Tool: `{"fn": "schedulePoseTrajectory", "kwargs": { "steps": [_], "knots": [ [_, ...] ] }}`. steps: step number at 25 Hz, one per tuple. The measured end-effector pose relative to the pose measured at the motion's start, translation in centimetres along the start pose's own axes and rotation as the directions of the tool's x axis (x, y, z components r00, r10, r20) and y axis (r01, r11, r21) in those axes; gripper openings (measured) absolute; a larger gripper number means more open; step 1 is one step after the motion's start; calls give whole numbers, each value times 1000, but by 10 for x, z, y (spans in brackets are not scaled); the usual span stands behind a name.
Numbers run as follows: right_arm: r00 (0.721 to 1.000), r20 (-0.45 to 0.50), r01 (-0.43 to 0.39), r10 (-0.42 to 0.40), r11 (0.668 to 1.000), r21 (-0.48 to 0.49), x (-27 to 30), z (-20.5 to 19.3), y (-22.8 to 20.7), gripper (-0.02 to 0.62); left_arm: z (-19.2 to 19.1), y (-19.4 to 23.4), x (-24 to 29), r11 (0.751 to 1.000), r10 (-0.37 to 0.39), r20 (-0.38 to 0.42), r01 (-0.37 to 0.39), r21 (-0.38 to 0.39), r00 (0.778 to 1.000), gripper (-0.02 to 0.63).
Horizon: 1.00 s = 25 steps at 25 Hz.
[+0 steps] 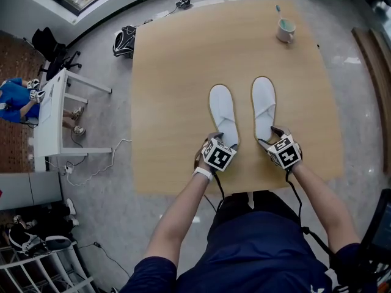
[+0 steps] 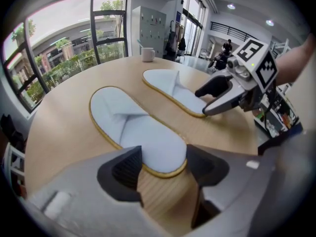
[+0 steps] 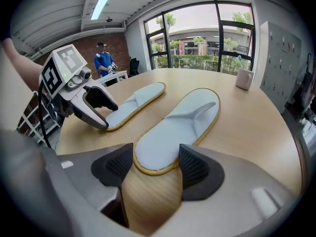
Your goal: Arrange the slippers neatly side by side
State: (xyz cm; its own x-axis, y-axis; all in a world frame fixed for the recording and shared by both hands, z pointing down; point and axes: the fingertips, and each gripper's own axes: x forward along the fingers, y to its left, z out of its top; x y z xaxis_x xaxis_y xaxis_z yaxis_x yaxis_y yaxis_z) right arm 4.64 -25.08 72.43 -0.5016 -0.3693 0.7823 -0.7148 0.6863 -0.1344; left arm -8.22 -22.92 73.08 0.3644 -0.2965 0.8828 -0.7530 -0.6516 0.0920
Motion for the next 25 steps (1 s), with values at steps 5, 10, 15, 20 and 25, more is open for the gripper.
{"fn": "schedulePoseTrajectory", "kwargs": {
  "steps": [5,10,15,20,25],
  "knots": [
    [1000,1,-7,7,1000,4,0,-6,12,301,0,-19,4,1000,12,10,-12,-25,1000,288],
    [1000,-7,5,-5,999,-48,-1,-11,23,301,0,-36,6,1000,9,17,-8,-14,1000,288],
    [1000,-3,6,-6,996,-85,-2,-12,25,298,0,-40,8,1000,1,7,-1,1,1000,288],
    [1000,-16,-8,7,996,-87,-6,-17,31,298,1,-42,8,1000,-9,3,9,9,1000,288],
    [1000,-21,-26,24,992,-121,-10,-23,39,296,0,-48,11,999,-19,-11,20,31,1000,288]
  ]
}}
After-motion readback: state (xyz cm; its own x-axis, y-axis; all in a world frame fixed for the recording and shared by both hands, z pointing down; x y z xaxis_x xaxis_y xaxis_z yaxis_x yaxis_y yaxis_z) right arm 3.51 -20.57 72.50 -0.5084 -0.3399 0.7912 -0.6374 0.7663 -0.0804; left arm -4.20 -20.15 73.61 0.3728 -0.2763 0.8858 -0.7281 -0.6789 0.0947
